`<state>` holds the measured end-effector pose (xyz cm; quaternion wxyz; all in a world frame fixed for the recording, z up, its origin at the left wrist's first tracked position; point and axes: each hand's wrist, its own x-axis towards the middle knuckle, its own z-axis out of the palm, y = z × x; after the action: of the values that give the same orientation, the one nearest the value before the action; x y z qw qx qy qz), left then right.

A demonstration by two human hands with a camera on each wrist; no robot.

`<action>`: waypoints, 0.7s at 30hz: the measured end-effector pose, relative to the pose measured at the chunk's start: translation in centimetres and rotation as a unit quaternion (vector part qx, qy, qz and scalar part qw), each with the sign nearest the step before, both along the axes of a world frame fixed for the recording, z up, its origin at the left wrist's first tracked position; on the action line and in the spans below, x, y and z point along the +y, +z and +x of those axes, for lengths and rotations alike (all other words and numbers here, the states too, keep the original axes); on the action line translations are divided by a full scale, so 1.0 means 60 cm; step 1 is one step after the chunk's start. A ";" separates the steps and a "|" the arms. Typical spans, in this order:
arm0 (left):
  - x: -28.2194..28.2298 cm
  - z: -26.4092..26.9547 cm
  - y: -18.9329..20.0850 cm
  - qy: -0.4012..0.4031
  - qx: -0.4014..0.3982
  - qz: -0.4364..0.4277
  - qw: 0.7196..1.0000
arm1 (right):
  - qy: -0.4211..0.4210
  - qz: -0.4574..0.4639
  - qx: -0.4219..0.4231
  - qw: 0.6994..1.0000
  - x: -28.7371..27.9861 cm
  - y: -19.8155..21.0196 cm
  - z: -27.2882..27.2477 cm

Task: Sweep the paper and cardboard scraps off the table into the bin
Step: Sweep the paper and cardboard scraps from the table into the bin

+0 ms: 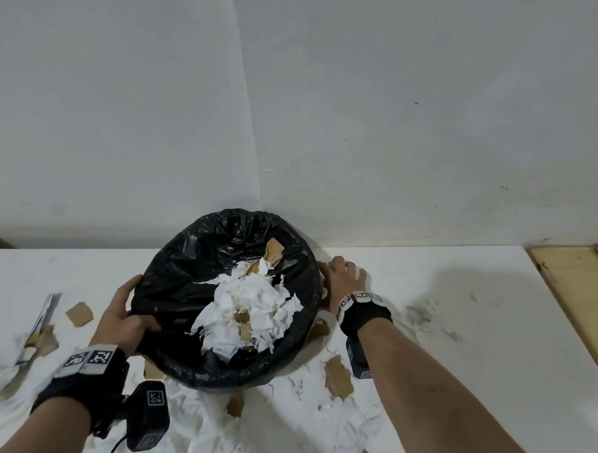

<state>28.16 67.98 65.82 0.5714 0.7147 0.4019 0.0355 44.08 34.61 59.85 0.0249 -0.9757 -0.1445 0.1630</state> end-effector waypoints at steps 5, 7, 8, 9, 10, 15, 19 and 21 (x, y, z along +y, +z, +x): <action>0.004 -0.001 -0.004 0.003 0.009 0.005 1.000 | 0.037 -0.021 0.090 0.995 -0.002 -0.004 -0.019; 0.000 -0.004 -0.005 0.007 0.010 0.007 1.000 | 0.058 -0.035 0.087 0.994 -0.004 -0.004 -0.038; -0.003 -0.004 -0.006 0.008 0.008 0.005 1.000 | 0.047 -0.018 0.087 0.995 -0.005 0.000 -0.046; -0.006 -0.005 -0.005 0.008 0.006 0.002 1.000 | 0.022 0.016 0.095 0.995 -0.007 0.001 -0.053; -0.009 -0.004 -0.006 0.005 0.005 -0.001 1.000 | -0.007 0.062 0.102 0.993 -0.009 0.001 -0.057; -0.018 -0.008 -0.001 -0.008 0.003 -0.004 1.000 | -0.010 0.144 0.105 0.984 -0.013 0.008 -0.073; -0.016 -0.014 0.000 -0.005 0.010 0.007 1.000 | -0.006 0.104 0.061 0.993 -0.018 0.008 -0.077; -0.015 -0.019 0.000 -0.003 0.018 0.013 1.000 | -0.018 0.096 0.049 0.994 -0.029 0.008 -0.081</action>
<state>27.04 67.09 65.84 0.5546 0.7240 0.4094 0.0257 39.21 32.90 60.33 0.1283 -0.9619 -0.1408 0.1959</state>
